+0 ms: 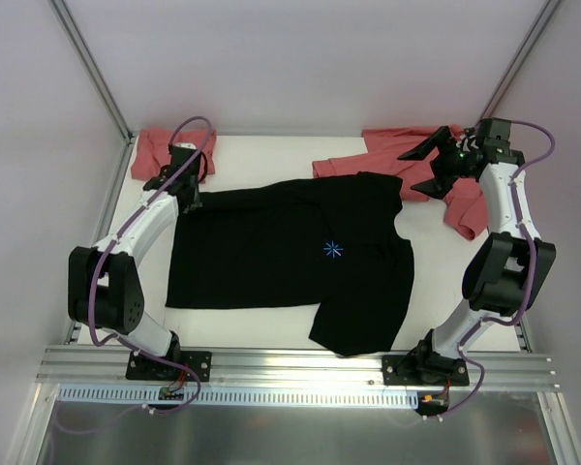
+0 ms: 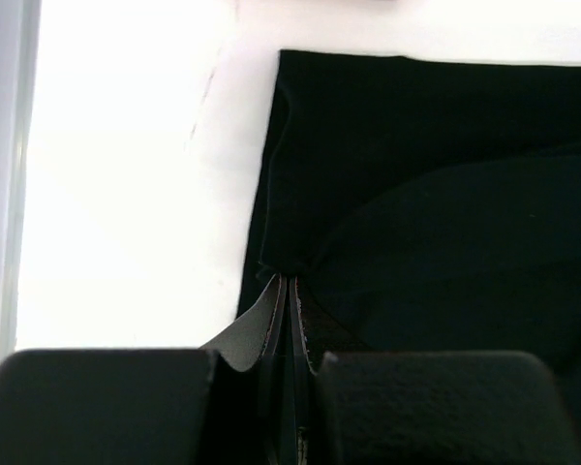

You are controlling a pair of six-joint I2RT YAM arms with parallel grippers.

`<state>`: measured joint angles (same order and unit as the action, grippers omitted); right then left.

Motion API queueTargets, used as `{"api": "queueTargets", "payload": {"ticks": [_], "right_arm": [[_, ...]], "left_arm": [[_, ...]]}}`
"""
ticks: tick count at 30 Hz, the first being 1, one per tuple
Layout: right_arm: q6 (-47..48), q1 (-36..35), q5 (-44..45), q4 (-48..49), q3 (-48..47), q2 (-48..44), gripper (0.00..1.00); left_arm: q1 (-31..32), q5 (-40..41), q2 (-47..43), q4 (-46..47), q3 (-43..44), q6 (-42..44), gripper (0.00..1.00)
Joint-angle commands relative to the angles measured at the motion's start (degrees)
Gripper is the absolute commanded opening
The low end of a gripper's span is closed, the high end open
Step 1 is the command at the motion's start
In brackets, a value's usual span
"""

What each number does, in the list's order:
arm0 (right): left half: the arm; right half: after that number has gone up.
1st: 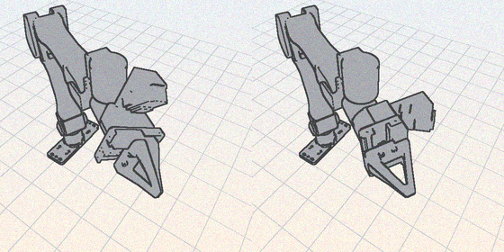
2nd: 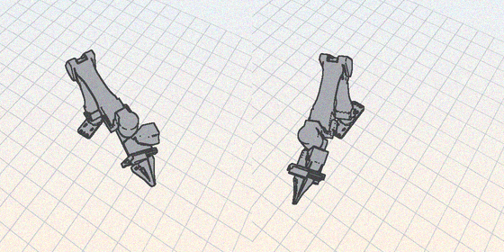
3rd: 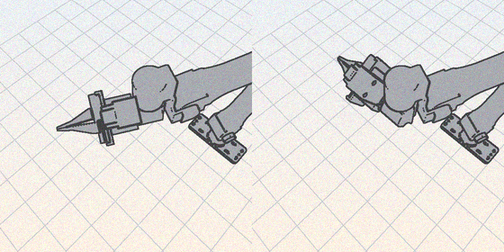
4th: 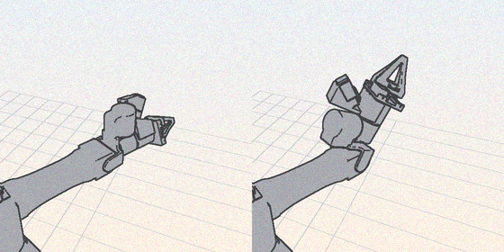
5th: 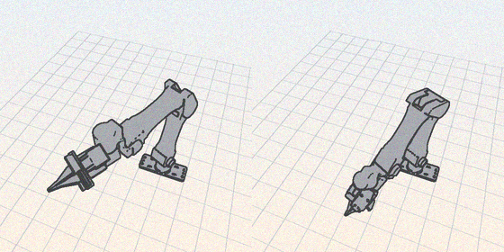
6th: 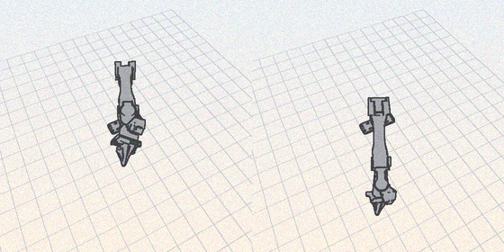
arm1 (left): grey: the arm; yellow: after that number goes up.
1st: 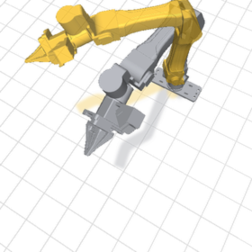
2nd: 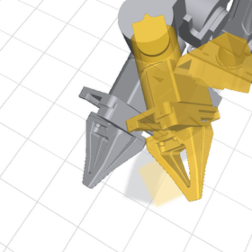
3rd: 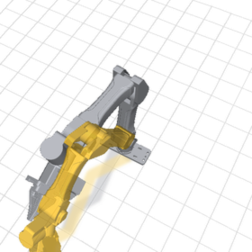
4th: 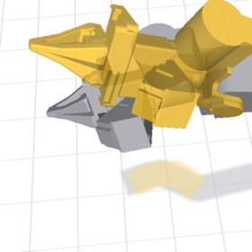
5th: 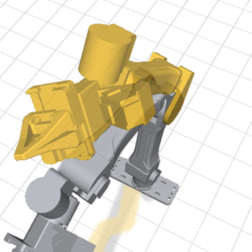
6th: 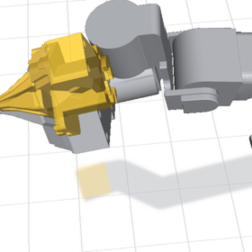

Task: Fold and stack the t-shirts
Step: Fold the flattened tshirt in 1/3 of the way

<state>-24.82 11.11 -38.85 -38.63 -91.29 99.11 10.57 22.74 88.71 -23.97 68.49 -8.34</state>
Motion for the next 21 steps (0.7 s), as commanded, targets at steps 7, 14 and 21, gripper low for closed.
{"api": "queueTargets", "payload": {"ticks": [7, 14, 21], "right_arm": [[0.0, -0.5, -1.2, -0.2, -1.7, -1.4, 0.99], [-0.1, -0.4, -1.2, 0.0, -2.2, -0.8, 1.00], [-0.1, -0.4, -1.2, 0.1, -2.7, -0.5, 0.99]], "left_arm": [[0.7, 11.9, 0.9, -0.6, -1.3, -1.9, 0.00], [0.7, 11.1, 1.7, -4.0, -1.6, -5.4, 0.99], [0.7, 8.8, -2.1, 1.6, -3.7, -4.4, 0.99]]}}
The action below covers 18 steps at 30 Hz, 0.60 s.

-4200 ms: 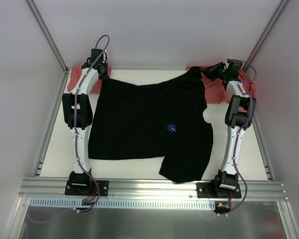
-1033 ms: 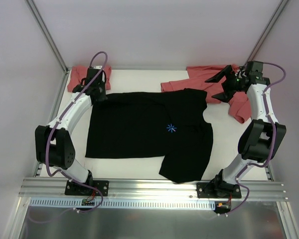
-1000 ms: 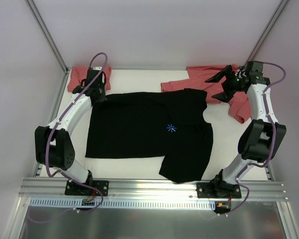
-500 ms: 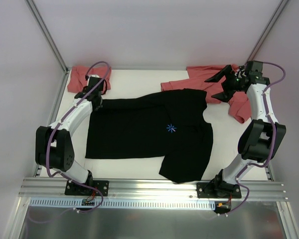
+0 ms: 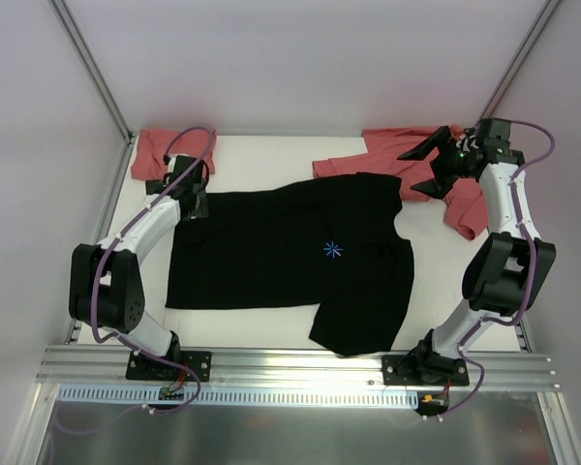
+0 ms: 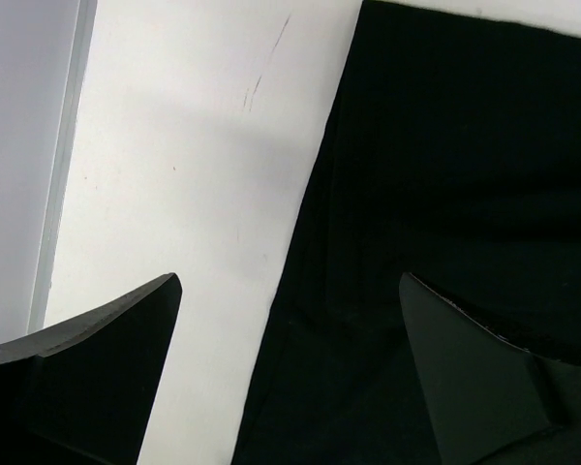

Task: Fold and stack the t-shirts
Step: Fold the flattened tshirt in 1/3 of the way

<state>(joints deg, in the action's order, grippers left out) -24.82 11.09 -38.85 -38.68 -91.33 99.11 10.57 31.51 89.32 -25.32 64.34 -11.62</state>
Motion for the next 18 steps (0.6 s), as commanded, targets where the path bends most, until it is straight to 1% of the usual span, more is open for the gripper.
{"api": "queueTargets", "payload": {"ticks": [1, 4, 5, 7, 8, 9, 10, 12, 14, 16, 18], "right_arm": [[0.0, -0.4, -1.2, 0.1, -2.8, -0.4, 0.99], [0.4, -0.5, -1.1, 0.0, -3.3, -0.1, 1.00], [0.6, -0.6, -1.1, 0.2, -3.5, 0.6, 0.99], [0.8, -1.0, -1.9, 0.8, -3.7, 1.4, 1.00], [0.9, -1.7, -2.0, 1.1, -3.8, 2.0, 1.00], [1.3, -2.2, -2.9, 1.2, -4.4, 3.9, 0.99], [1.8, -2.7, -3.2, 0.2, -5.0, 5.1, 0.99], [3.5, -4.9, -4.0, -1.6, -7.6, 9.0, 0.99], [4.6, -7.0, -4.4, -2.9, -9.3, 11.3, 1.00], [6.2, -9.0, -4.8, -5.5, -10.4, 13.6, 0.99], [9.4, -10.3, -4.7, -8.6, -9.7, 14.3, 1.00]], "left_arm": [[0.7, -0.4, -2.6, 3.0, 0.9, -1.1, 0.99], [0.6, -4.7, -1.9, 3.6, 3.0, -2.9, 0.99], [0.6, -10.4, -1.7, 4.4, 3.9, -3.4, 0.99], [0.6, -17.0, -1.3, 7.4, 5.4, -6.8, 0.99], [0.6, -24.1, -0.7, 9.0, 6.0, -7.7, 0.99], [0.7, -26.9, -0.3, 10.3, 6.5, -10.4, 0.99], [0.7, -30.2, 0.3, 13.9, 7.4, -11.7, 0.99], [1.2, -38.6, 3.3, 15.4, 9.7, -13.2, 0.99], [2.3, -43.3, 7.6, 13.6, 14.9, -12.7, 0.99], [3.3, -45.6, 10.3, 11.4, 19.2, -12.1, 0.99], [3.9, -47.6, 11.1, 10.1, 21.1, -11.6, 0.99]]}}
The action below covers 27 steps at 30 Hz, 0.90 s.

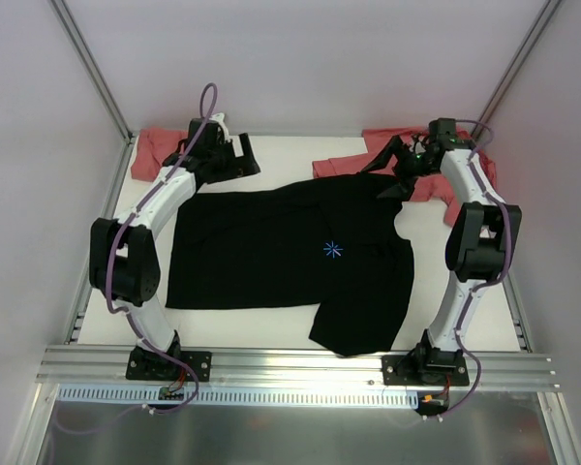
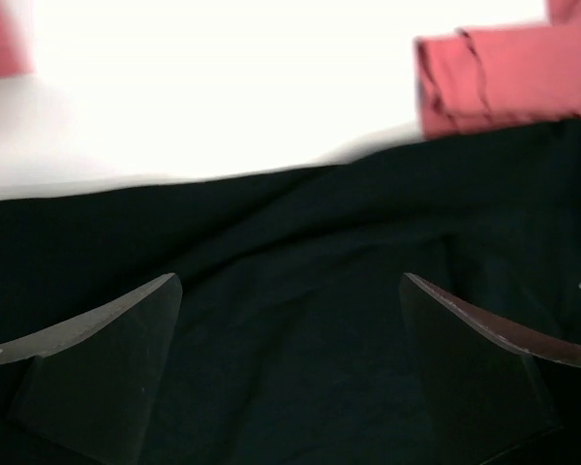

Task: Fold and stack the t-shirts
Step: Fold the flattened tshirt in 1/3 of the way

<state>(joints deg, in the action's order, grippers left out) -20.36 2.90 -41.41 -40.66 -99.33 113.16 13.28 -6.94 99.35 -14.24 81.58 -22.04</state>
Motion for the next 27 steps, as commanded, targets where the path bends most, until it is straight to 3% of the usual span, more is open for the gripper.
{"api": "queueTargets", "payload": {"ticks": [1, 11, 12, 13, 16, 19, 23, 24, 25, 26, 27], "right_arm": [[6.3, -2.8, -1.8, -7.6, -0.5, 0.3, 0.99], [14.5, -6.8, 2.0, -12.5, 5.5, -5.7, 1.00], [16.9, -8.0, 5.5, -14.9, 4.3, -6.7, 0.99], [19.6, -9.1, 15.7, -17.7, 2.3, -8.6, 0.99], [26.6, -13.3, 34.2, -20.5, -1.1, -13.5, 1.00], [26.6, -16.2, 44.4, -18.4, -0.5, -17.5, 1.00], [19.0, -14.9, 43.3, -10.0, 1.8, -28.7, 1.00], [11.0, -11.0, 39.9, -7.9, 6.3, -30.8, 0.99], [8.2, -8.5, 29.8, -5.3, 10.1, -32.9, 0.99], [6.4, -6.3, 23.9, 5.5, 14.8, -35.1, 0.99], [4.7, -3.9, 18.4, 9.9, 21.0, -38.1, 0.99]], "left_arm": [[1.5, -9.5, 1.6, -2.0, 5.2, -0.9, 0.99], [2.0, -10.2, 0.4, -4.0, 6.4, 0.8, 0.99], [2.1, -9.9, 0.2, -4.0, 6.7, 1.2, 0.99], [2.1, -9.4, 0.2, -4.5, 7.0, 2.3, 0.99], [2.4, -8.4, 0.1, -5.4, 7.7, 4.4, 0.99], [2.4, -9.2, -0.9, -4.7, 7.1, 5.8, 0.99], [1.9, -11.1, -5.2, -0.3, 4.0, 0.4, 0.99], [1.2, -12.7, -7.3, 1.0, 2.0, -2.3, 0.99], [-0.8, -15.3, -8.2, 5.3, 0.5, -6.7, 0.99], [-2.0, -21.5, -8.9, 7.6, -1.7, -8.6, 0.99], [-4.3, -24.1, -9.9, 11.0, -2.2, -11.6, 0.99]]}}
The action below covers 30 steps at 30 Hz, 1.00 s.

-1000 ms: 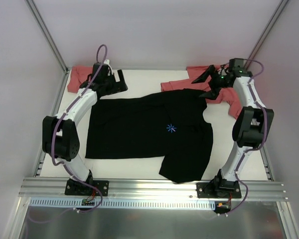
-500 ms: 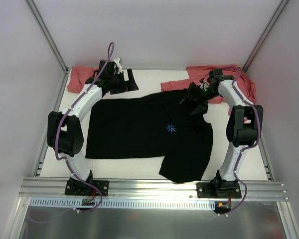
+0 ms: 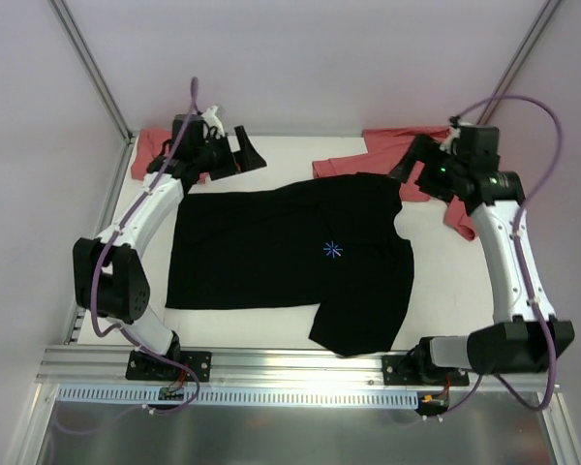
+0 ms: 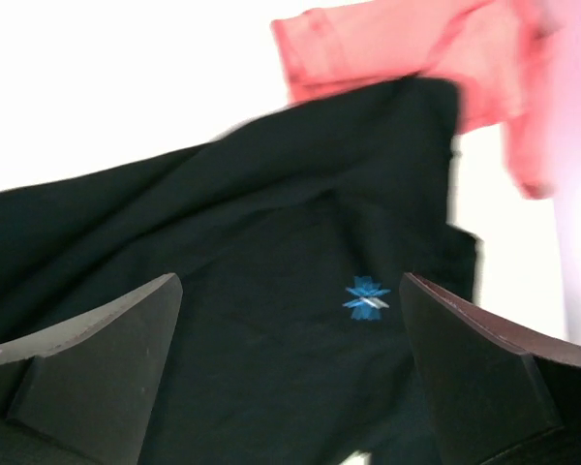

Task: Fold and stack the t-shirts
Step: Fold the flattened tshirt in 1/3 of the way

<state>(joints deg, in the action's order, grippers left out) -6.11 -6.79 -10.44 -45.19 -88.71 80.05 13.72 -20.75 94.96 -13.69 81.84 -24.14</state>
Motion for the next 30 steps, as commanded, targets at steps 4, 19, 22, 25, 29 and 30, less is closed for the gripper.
{"api": "queueTargets", "payload": {"ticks": [4, 19, 22, 25, 29, 30], "right_arm": [[2.4, 2.0, -1.0, -3.3, -1.0, 1.7, 0.99], [11.3, -14.9, 12.1, -12.6, -14.1, 25.8, 0.97], [11.2, -16.6, 11.1, -14.4, -15.6, 29.7, 0.93], [11.0, -18.0, 8.9, -14.7, -14.0, 31.3, 0.91], [11.0, -18.9, 8.2, -14.2, -9.9, 32.1, 0.89], [10.9, -19.0, 7.6, -14.0, -9.1, 32.4, 0.88]], "left_arm": [[-6.6, -17.0, -6.4, 5.5, 1.2, -3.2, 0.99], [-6.2, -12.3, -8.6, -0.5, 0.8, 4.6, 0.99], [-6.2, -11.9, -8.7, -0.7, 0.2, 4.9, 0.99], [-6.2, -12.4, -8.6, -0.4, -0.5, 4.5, 0.99], [-6.2, -12.9, -8.4, 0.2, -1.5, 3.8, 0.99], [-6.2, -13.2, -8.3, 0.2, -1.7, 3.5, 0.99]]}}
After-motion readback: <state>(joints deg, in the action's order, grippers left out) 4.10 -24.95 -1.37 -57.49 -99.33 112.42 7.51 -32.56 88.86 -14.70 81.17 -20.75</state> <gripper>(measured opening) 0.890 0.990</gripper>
